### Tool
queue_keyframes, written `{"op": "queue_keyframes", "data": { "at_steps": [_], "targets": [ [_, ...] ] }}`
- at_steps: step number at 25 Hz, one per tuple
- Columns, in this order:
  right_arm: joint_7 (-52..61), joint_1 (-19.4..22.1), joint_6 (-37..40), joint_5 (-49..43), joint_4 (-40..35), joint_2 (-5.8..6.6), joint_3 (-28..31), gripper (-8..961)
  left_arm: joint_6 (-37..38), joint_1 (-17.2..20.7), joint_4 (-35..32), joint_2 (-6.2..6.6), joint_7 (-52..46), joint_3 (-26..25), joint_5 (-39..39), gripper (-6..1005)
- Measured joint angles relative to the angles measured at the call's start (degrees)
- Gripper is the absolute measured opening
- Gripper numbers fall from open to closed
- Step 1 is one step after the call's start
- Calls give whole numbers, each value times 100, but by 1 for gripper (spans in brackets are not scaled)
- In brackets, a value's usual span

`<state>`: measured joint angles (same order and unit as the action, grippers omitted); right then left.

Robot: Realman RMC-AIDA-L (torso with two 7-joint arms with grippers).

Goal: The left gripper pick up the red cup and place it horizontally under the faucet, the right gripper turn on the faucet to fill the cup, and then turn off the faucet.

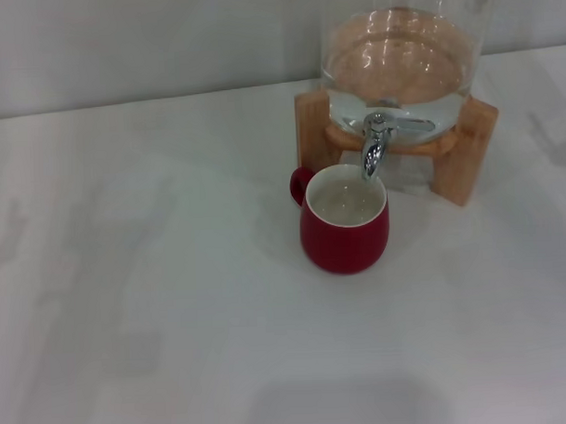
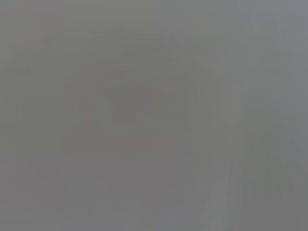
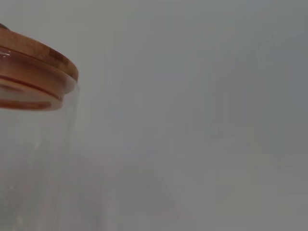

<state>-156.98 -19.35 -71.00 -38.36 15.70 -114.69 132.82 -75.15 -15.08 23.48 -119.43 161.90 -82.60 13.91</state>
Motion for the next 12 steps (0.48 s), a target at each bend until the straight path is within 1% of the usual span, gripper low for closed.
{"op": "queue_keyframes", "data": {
  "at_steps": [5,12],
  "targets": [
    [-77,58,-16,19,-1,20,12,674,4,-62,-25,7,0,-111,4,890],
    [-125,98,-56,55,2,1,16,674,-36,-210,-164,8,0,-218,8,890]
  ]
}}
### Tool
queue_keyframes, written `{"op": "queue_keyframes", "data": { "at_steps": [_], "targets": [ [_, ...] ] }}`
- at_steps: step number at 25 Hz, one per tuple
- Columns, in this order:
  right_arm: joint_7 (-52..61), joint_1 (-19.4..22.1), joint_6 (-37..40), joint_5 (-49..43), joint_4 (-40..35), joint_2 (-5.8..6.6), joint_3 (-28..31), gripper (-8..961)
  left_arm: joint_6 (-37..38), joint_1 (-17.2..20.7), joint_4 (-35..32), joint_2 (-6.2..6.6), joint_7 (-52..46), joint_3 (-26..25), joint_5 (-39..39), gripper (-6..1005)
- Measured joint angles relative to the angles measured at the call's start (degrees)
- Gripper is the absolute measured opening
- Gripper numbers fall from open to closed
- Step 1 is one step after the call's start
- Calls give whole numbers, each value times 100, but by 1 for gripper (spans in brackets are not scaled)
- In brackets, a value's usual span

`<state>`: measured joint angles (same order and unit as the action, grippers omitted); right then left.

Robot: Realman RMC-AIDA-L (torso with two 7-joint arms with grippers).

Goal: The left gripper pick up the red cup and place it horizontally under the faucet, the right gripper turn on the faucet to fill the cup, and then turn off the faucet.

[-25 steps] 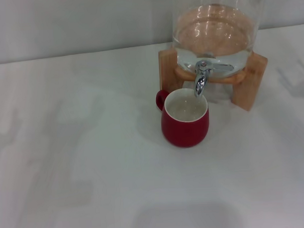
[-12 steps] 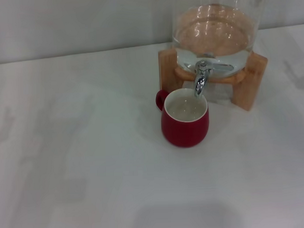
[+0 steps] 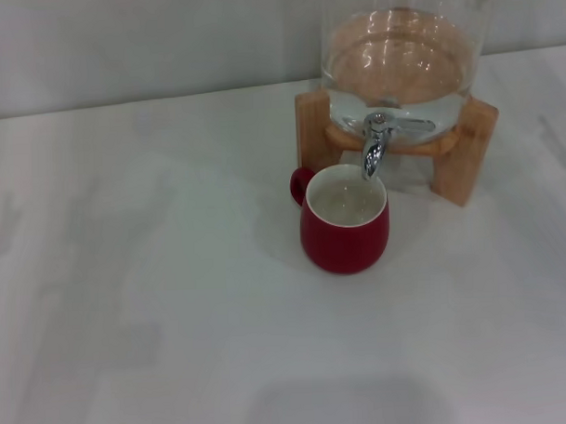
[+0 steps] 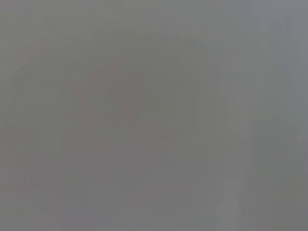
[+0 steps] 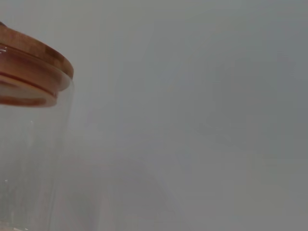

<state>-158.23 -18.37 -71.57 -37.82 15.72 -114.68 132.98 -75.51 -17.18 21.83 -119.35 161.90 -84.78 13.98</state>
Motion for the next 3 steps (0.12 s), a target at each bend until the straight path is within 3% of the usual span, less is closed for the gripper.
{"op": "queue_keyframes", "data": {
  "at_steps": [3],
  "targets": [
    [66,28,-34,15,2,0,0,674,-7,-14,14,0,0,4,-6,890]
  ]
}}
